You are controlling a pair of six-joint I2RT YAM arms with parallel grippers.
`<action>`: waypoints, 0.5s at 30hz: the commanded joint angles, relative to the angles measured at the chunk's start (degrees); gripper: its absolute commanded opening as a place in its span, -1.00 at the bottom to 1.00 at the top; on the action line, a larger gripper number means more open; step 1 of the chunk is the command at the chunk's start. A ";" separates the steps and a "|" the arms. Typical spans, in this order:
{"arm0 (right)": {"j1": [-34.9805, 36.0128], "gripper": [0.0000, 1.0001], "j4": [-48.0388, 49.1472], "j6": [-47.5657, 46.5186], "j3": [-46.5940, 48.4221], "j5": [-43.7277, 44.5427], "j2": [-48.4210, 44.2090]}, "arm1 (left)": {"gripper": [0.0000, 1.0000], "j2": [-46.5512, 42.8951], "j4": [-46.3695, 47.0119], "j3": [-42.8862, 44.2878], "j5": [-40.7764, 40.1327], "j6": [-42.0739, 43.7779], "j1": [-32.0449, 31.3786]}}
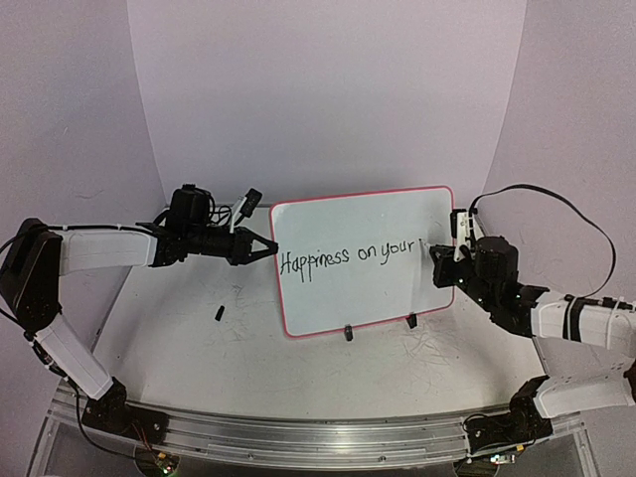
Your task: Write a sentence on the whiteboard
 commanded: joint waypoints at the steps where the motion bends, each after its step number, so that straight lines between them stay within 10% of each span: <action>1: -0.06 -1.00 2.10 -0.37 3.12 1.31 1.25 | -1.00 -1.06 -1.04 2.22 2.33 2.16 -1.13; 15: -0.05 -1.00 -2.31 2.68 1.06 0.58 0.38 | -1.00 -1.18 -1.08 2.16 2.11 2.30 -1.19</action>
